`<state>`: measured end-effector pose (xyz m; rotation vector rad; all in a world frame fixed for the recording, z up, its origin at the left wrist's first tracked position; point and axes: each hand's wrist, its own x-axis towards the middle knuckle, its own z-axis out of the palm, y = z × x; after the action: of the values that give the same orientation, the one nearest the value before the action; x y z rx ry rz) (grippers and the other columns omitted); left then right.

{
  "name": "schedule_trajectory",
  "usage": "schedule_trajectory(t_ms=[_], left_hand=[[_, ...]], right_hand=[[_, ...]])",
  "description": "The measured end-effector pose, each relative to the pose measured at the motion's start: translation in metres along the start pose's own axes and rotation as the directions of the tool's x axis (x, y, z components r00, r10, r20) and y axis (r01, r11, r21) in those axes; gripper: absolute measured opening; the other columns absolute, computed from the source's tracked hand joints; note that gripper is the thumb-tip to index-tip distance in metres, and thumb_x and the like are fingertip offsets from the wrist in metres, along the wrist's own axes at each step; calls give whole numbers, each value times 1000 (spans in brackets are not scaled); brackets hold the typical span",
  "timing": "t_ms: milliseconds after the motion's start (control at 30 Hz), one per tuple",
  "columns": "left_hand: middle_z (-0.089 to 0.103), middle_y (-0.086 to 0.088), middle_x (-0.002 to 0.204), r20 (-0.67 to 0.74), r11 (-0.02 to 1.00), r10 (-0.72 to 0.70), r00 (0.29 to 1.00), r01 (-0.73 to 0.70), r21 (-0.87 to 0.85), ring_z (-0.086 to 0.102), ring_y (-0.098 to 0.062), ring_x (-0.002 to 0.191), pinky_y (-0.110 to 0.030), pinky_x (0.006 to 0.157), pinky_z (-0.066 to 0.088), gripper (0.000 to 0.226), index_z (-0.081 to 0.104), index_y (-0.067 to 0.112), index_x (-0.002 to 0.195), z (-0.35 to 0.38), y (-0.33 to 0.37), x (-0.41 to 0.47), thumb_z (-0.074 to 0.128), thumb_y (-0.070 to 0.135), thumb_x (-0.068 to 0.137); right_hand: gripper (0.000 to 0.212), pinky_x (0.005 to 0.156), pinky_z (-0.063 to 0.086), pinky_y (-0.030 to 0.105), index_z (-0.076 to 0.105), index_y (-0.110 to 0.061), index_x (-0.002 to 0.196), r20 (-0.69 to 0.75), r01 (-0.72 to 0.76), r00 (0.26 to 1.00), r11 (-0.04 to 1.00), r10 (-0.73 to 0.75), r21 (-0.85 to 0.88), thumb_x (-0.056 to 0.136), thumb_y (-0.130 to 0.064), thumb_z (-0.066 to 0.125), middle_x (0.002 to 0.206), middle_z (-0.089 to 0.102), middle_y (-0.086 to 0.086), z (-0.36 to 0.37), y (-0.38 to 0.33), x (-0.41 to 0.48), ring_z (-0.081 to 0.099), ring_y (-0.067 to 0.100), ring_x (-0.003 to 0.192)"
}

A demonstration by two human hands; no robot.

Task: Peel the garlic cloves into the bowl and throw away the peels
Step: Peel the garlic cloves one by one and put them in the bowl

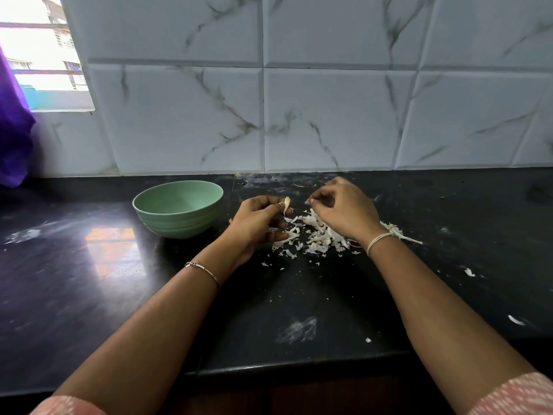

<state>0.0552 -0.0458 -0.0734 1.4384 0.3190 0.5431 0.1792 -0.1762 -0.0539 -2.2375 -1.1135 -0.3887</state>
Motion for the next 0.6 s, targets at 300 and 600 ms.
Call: schedule_trajectory(t_ms=[300,600], left_hand=[[61,-3,88,18,1000,-25,1000,24,4,55,-12,67,-25,54,54,7,63,13,101,0,0,0,57,13,96],[65,-1,79,7,998,11,1000,-12,65,59,-8,67,-22,57,54,15,68,9,101,-1,-4,1,71,13,87]], right_hand=[[24,68,44,28,59,-25,67,52,-40,998,997,44,-71,73,-28,82,75,55,-13,-6,6,-2,55,11,78],[22,75,44,28,71,-21,76,94,19,996,993,-8,-117,84,-41,72,95,62,-6,-1,6,0,57,14,95]])
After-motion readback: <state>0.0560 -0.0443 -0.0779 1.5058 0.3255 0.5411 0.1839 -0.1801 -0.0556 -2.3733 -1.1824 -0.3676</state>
